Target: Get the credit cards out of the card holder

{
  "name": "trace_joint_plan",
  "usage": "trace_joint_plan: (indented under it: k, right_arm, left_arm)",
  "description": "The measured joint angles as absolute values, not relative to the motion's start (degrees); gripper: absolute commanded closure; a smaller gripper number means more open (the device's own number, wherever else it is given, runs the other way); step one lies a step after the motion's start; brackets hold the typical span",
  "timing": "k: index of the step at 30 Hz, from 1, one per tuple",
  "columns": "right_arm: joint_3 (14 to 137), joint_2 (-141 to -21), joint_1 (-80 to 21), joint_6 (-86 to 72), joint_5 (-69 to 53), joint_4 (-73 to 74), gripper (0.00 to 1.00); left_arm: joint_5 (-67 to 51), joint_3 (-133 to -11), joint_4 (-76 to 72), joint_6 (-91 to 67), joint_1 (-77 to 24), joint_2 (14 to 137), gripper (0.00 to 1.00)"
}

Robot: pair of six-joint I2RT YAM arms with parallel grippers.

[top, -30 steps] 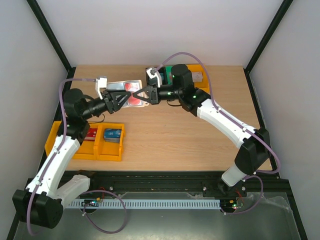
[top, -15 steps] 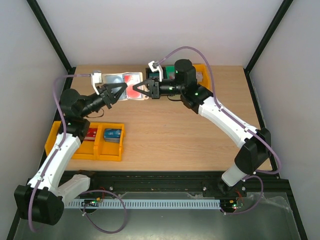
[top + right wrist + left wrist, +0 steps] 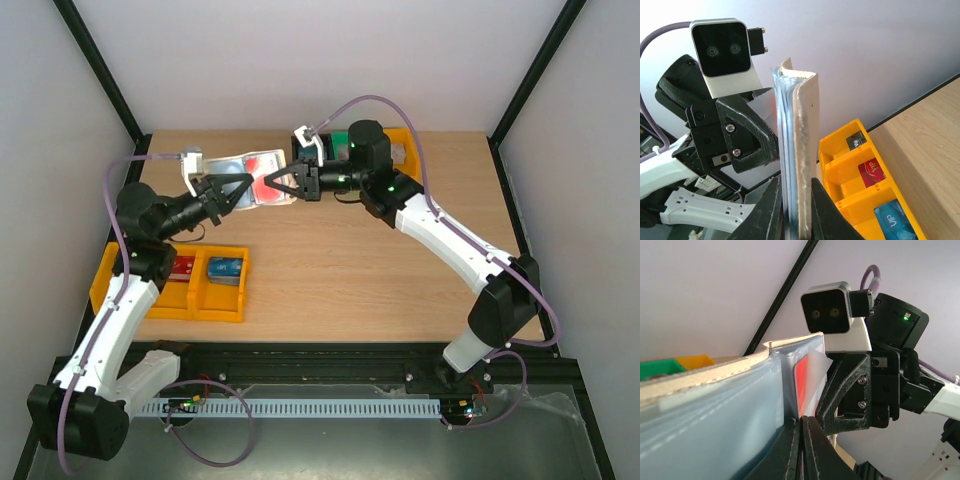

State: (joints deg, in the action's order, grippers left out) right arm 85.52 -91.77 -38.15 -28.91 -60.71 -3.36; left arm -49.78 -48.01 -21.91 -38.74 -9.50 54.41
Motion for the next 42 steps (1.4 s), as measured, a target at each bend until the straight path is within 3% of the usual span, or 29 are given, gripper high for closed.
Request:
trace_joint_plan:
  k: [5,18,29,42]
  right_arm:
    - [83.8,-91.8,-37.8,-28.9,-61.8,-5.1,0.97]
    - [83.2,-91.8,-37.4,-28.9,-64.8,-5.5,0.98]
    - [83.2,-92.4,-38.8,-27.0,-65.9,-5.2,0.98]
    - [83.2,-92.4,-38.9,-26.2,-67.6,-2.9,0.98]
  left_arm:
    - [-50.6,-47.6,-19.0,-37.4,-8.4,53.5,0.98]
    - [-54.1,-44.5,-24.3,-41.1,-8.0,52.5,0.98]
    - [-53.3,-45.2,-21.0,-38.2,-11.7,53.1,0.78]
    - [-53.4,-47.6,-20.3,-38.6,-6.3,52.7,0.7]
